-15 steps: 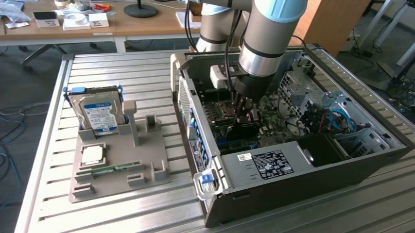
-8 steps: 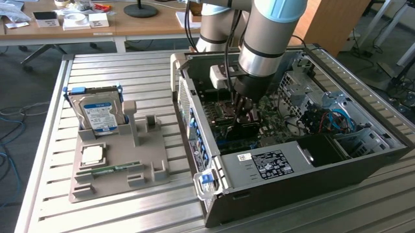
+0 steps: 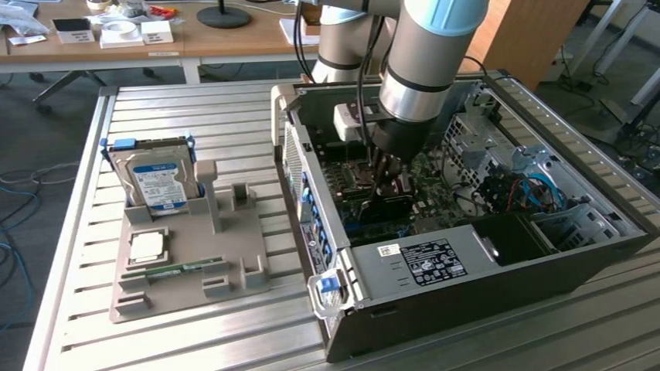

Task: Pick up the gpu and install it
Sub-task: 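Press down on the gpu until it lock into place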

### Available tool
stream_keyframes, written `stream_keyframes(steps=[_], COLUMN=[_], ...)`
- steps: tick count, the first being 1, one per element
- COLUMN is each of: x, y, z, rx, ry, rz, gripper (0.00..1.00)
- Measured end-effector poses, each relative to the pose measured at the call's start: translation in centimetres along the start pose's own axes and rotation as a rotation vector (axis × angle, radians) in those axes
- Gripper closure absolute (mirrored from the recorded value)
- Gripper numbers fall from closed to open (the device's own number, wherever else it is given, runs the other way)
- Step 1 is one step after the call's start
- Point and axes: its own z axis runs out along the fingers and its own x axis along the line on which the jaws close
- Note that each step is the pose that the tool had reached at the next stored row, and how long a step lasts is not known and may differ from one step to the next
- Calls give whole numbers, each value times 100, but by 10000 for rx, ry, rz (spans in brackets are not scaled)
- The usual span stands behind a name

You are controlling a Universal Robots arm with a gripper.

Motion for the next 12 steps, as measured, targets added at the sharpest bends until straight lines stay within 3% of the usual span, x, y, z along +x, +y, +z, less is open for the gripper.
stream_keyframes(steps=[12], x=[-9], y=[0], z=[-199], rx=[-4], ry=[13], rz=[0], gripper=[89])
